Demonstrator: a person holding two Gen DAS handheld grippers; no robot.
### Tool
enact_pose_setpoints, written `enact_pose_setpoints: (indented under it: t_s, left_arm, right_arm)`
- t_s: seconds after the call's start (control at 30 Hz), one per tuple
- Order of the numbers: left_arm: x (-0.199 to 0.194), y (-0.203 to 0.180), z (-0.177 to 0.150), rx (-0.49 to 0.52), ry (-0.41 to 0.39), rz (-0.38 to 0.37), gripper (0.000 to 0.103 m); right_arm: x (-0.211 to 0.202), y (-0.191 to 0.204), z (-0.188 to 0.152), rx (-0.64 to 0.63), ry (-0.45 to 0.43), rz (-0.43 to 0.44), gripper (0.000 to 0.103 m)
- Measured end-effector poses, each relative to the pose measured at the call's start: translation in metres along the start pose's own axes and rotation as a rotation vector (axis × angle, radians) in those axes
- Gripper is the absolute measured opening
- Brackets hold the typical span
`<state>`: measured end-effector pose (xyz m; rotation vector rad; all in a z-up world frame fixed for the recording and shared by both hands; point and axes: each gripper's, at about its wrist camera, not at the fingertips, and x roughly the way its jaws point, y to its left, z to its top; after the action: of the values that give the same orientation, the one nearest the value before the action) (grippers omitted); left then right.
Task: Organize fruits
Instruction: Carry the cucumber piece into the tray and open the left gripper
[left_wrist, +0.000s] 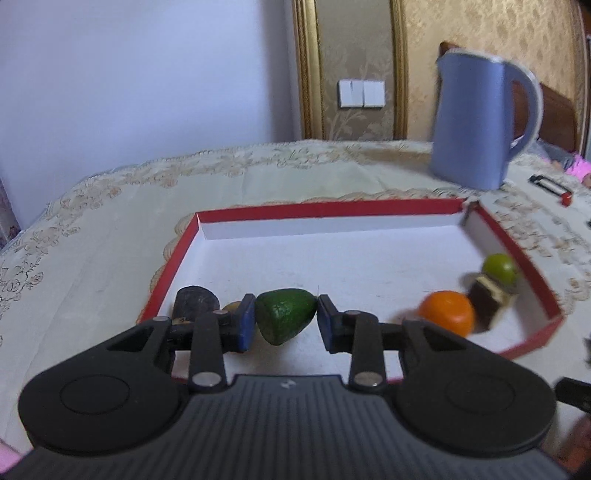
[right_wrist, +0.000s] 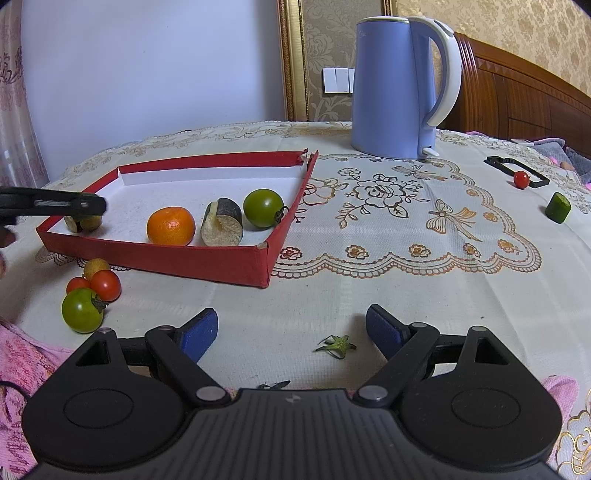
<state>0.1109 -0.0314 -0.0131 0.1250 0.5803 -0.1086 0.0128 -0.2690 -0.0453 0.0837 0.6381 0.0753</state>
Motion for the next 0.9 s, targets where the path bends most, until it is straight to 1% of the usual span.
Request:
enact_pose_setpoints:
  t_s: [0.03,0.07,0.1,0.27,0.4,0.47,0.53,0.6,0.7,0.77,0.8,0.9]
  left_arm:
    - [0.005,0.000,0.000,0.003,0.007,0.003,0.032]
    - [0.008,-0.002,0.000,0.014,-0.006,0.005,0.032]
    - [0.011,-0.004,0.000,0.019,-0.003,0.015,0.032]
    - [0.018,-0.004,-0.005,0.015,0.040,0.000,0.032]
    - [0.014,-0.001,-0.007,-0.002,0.040,-0.009,0.034]
    - [0.010,-0.002,-0.008,0.006,0.032,-0.012,0.035]
    - [0.006,-0.004,-0.009,0.019,0.026,-0.007,0.043]
    - [0.001,-0.004,-0.010,0.018,0.020,0.000,0.046]
    - [-0.011,0.000,-0.012,0.010,0.002,0.006,0.048]
    - [-0.022,0.005,-0.014,-0.004,-0.010,0.012,0.054]
    - [-0.027,0.007,-0.016,-0.009,-0.015,0.015,0.060]
    - [-0.040,0.014,-0.025,-0.017,-0.018,0.033,0.062]
  right_arm:
    - [0.000,0.000,0.000,0.000,0.000,0.000,0.088]
    - [0.000,0.000,0.000,-0.001,0.000,-0.001,0.088]
    - [0.000,0.001,0.000,-0.002,0.001,-0.002,0.088]
    - [0.000,0.001,0.000,-0.005,0.001,-0.003,0.088]
    - [0.000,0.001,0.000,-0.005,0.001,-0.004,0.088]
    - [0.000,0.001,0.000,-0.005,0.002,-0.004,0.088]
    - [0.001,0.001,0.000,-0.007,0.002,-0.005,0.088]
    - [0.001,0.001,0.000,-0.006,0.002,-0.005,0.088]
    - [0.001,0.001,0.000,-0.007,0.002,-0.006,0.088]
    - [0.001,0.001,0.000,-0.007,0.002,-0.006,0.088]
    - [0.001,0.001,0.000,-0.007,0.002,-0.006,0.088]
    - [0.001,0.002,0.000,-0.009,0.003,-0.006,0.088]
